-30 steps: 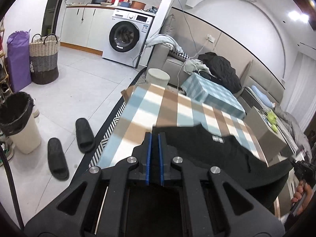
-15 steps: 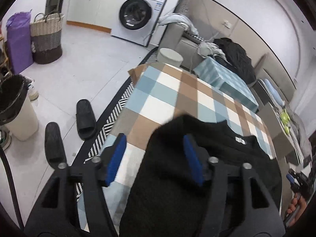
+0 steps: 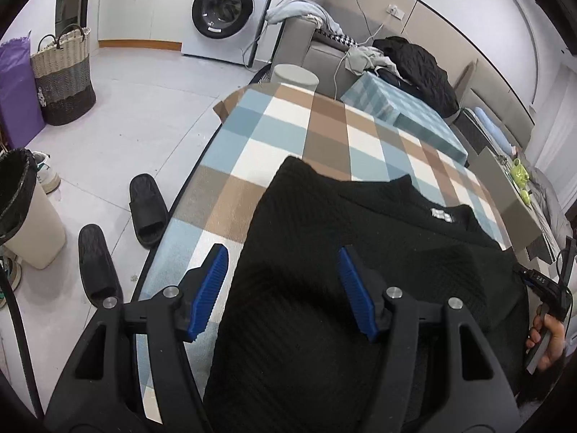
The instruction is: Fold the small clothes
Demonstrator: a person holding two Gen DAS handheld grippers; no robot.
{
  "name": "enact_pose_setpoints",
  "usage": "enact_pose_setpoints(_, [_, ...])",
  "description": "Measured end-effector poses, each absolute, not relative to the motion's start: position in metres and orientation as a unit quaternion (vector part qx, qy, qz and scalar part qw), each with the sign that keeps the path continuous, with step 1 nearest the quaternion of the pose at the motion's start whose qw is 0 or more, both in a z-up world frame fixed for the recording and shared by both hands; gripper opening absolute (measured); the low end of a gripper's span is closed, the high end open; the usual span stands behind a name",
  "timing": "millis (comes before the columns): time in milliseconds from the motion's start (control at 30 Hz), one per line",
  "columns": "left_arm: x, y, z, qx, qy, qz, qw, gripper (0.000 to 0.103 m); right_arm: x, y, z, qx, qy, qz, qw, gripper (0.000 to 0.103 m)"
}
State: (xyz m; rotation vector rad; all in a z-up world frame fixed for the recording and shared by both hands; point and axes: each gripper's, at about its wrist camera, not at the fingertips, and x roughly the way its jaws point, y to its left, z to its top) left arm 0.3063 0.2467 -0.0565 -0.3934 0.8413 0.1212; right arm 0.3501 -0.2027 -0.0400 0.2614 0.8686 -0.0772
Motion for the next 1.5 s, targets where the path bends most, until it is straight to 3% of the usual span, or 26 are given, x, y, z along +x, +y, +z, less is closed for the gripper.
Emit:
enact_pose_setpoints(33, [0.305,0.247,-0.058,-0.191,0.407,0.057,0.891,0.06,0.351,-0.198,-0.04,0.102,0.419,-0.038,0.901,0.009])
enact_pose_setpoints(67, [0.305,0.247,-0.059,-0.191,0.408,0.057,0.891,0.06,0.35,-0.194,-0.038,0.084,0.417,-0.032,0.905,0.002])
enact_pose_setpoints(233, [0.305,0.251,-0.054,-0.186,0.398,0.062,0.896,0.06,0.312,-0.224,0.0,0.175,0.279,0.027,0.944,0.002])
enact_pose_setpoints(367, [0.311,0.254,-0.055,-0.187,0.406,0.068,0.892,0.06,0.327,-0.253,-0.026,0.235,0.34,-0.036,0.91,0.003])
enact_pose_setpoints(467, [0.315,0.251,-0.056,-0.175,0.412,0.073,0.891,0.06,0.335,-0.256,-0.048,0.239,0.393,-0.054,0.886,0.01])
enact_pose_setpoints(567, [0.321,0.245,-0.056,-0.166,0.415,0.064,0.892,0.06,0.331,-0.256,-0.049,0.239,0.394,-0.048,0.886,0.026])
enact_pose_setpoints(700, [0.337,0.233,-0.051,-0.138,0.408,0.064,0.9,0.06,0.321,-0.251,-0.042,0.227,0.387,-0.032,0.893,0.04])
enact_pose_setpoints(833, [0.371,0.214,-0.056,-0.09,0.43,0.057,0.896,0.06,0.314,-0.238,-0.035,0.222,0.386,-0.019,0.895,0.041])
enact_pose_setpoints(900, [0.384,0.208,-0.064,-0.073,0.444,0.056,0.891,0.052,0.308,-0.232,-0.034,0.217,0.389,-0.017,0.895,0.042])
enact_pose_setpoints(967, [0.391,0.206,-0.073,-0.062,0.459,0.062,0.884,0.025,0.304,-0.226,-0.035,0.206,0.396,-0.01,0.895,0.042])
enact_pose_setpoints(1000, [0.39,0.207,-0.073,-0.062,0.456,0.066,0.885,0.022,0.302,-0.224,-0.034,0.202,0.396,-0.009,0.896,0.042])
enact_pose_setpoints(1067, [0.385,0.213,-0.07,-0.077,0.442,0.059,0.892,0.007,0.297,-0.224,-0.032,0.201,0.393,-0.008,0.897,0.042])
enact_pose_setpoints(1367, [0.358,0.235,-0.023,-0.131,0.355,0.052,0.924,0.001,0.292,-0.223,-0.032,0.2,0.392,-0.006,0.898,0.042])
enact_pose_setpoints(1500, [0.364,0.261,-0.028,-0.175,0.365,0.075,0.911,0.001,0.293,-0.229,-0.035,0.2,0.397,-0.017,0.895,0.042])
